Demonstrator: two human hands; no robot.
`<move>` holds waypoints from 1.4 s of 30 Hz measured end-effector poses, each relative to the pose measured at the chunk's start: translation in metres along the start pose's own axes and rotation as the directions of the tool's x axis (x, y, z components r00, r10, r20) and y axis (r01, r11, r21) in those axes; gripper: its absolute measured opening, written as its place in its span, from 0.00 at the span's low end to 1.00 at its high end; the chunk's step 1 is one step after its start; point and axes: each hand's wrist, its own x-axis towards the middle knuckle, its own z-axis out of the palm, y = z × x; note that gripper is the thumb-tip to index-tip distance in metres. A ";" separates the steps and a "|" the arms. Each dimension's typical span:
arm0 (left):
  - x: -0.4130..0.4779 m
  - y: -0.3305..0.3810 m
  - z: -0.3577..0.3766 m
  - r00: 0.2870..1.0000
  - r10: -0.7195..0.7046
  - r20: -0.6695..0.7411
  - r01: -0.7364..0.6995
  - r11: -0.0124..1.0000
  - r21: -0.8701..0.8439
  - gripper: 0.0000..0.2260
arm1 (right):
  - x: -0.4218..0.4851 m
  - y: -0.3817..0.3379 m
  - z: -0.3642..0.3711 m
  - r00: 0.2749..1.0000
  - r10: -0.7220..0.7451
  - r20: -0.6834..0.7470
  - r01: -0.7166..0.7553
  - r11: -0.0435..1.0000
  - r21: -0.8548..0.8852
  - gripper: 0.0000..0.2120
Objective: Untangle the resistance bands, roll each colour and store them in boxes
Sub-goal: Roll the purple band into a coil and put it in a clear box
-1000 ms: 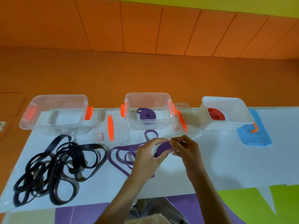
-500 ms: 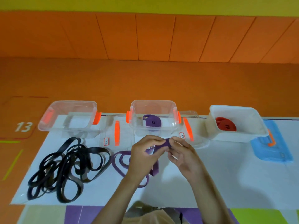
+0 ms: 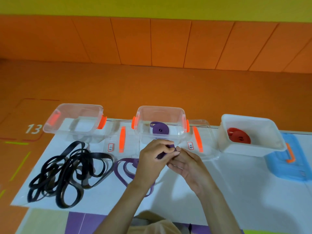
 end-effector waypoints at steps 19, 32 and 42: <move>-0.001 -0.009 0.006 0.943 -0.297 0.149 0.314 0.943 -0.107 0.07 | 0.010 -0.004 -0.026 0.996 -0.070 0.054 0.071 0.997 -0.013 0.15; 0.019 -0.012 -0.008 0.847 -0.415 0.332 0.492 0.849 -0.194 0.11 | 0.016 -0.004 -0.031 0.973 -0.159 0.167 0.176 0.980 -0.093 0.10; 0.025 -0.007 -0.030 0.867 -0.272 0.417 0.295 0.956 0.011 0.14 | 0.018 -0.017 -0.032 0.947 -0.272 0.172 0.321 0.835 -0.446 0.13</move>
